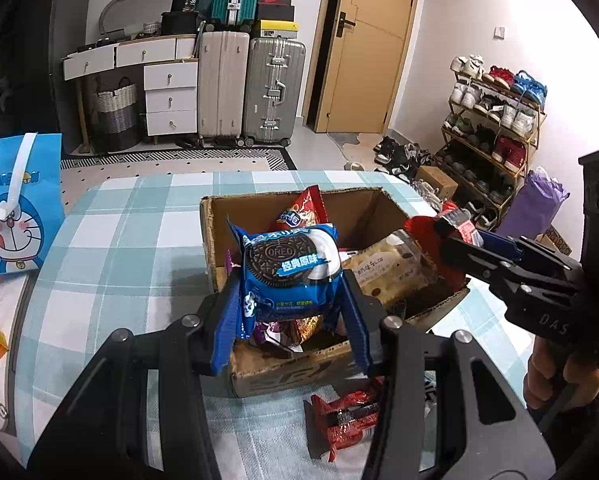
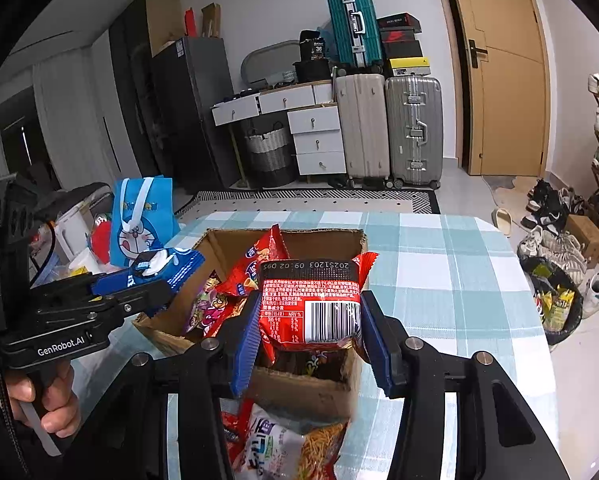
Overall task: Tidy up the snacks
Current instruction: 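Lift both held packs and carry them over the cardboard box, then open both grippers to drop the packs into the box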
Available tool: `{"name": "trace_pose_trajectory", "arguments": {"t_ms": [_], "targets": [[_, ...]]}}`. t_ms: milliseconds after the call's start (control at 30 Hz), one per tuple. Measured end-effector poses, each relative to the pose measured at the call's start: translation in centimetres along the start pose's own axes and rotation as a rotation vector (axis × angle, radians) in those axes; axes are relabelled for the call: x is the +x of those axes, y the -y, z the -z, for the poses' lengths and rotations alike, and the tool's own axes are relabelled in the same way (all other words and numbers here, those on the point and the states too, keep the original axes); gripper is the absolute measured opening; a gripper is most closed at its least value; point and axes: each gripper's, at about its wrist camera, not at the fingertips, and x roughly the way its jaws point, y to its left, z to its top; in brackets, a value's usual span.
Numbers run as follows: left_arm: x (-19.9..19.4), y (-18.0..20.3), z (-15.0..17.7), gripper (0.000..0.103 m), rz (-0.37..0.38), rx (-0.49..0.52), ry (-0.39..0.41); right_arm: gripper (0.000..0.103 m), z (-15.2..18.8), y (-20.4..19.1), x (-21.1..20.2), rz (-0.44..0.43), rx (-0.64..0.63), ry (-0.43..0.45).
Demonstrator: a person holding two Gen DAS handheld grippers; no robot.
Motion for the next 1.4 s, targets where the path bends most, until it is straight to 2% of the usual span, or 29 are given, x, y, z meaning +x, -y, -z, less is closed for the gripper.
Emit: {"name": "trace_pose_trajectory", "arguments": {"t_ms": [267,533,1033,1267,1400], "targets": [[2.4,0.2,0.3,0.044,0.0,0.009,-0.029,0.048,0.2,-1.0,2.4,-0.047,-0.002,-0.033],[3.4,0.7,0.0,0.044,0.0,0.025,-0.034,0.048,0.2,-1.6,4.5,-0.051,-0.022,-0.066],[6.5,2.2,0.0,0.044,-0.045,0.084,-0.049,0.048,-0.9,-0.4,6.1,0.0,-0.014,-0.039],[6.7,1.9,-0.2,0.045,-0.032,0.049,-0.062,0.048,-1.2,0.2,6.7,-0.001,0.001,-0.037],[6.2,1.2,-0.3,0.051,-0.02,0.03,-0.064,0.051,-1.2,0.6,6.4,-0.004,0.016,-0.03]]}}
